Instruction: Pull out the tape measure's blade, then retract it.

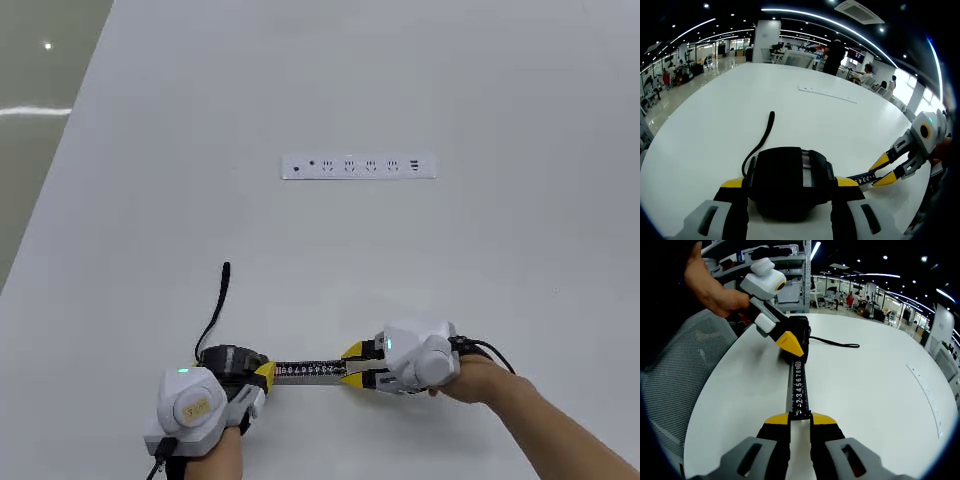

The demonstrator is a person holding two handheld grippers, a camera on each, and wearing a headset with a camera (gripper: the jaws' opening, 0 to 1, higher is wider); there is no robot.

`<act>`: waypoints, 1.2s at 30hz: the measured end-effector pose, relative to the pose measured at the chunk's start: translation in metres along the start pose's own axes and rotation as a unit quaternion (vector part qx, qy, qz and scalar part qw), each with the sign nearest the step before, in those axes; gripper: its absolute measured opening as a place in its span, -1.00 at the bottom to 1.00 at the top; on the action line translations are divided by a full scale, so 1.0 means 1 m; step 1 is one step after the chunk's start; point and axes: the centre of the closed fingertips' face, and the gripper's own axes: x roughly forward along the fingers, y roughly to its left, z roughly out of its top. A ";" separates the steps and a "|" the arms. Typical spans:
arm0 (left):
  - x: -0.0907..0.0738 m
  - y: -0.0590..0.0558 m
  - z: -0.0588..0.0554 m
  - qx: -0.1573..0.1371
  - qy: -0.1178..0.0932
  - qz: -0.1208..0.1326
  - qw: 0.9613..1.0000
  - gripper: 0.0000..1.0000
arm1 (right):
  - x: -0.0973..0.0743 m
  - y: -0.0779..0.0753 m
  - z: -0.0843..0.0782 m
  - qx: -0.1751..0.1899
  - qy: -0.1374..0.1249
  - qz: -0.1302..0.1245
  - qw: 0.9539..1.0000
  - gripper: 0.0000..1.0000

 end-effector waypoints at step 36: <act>-0.001 0.000 0.000 -0.006 0.007 -0.008 1.000 0.28 | 0.021 0.001 0.021 -0.002 -0.015 0.005 1.000 -0.75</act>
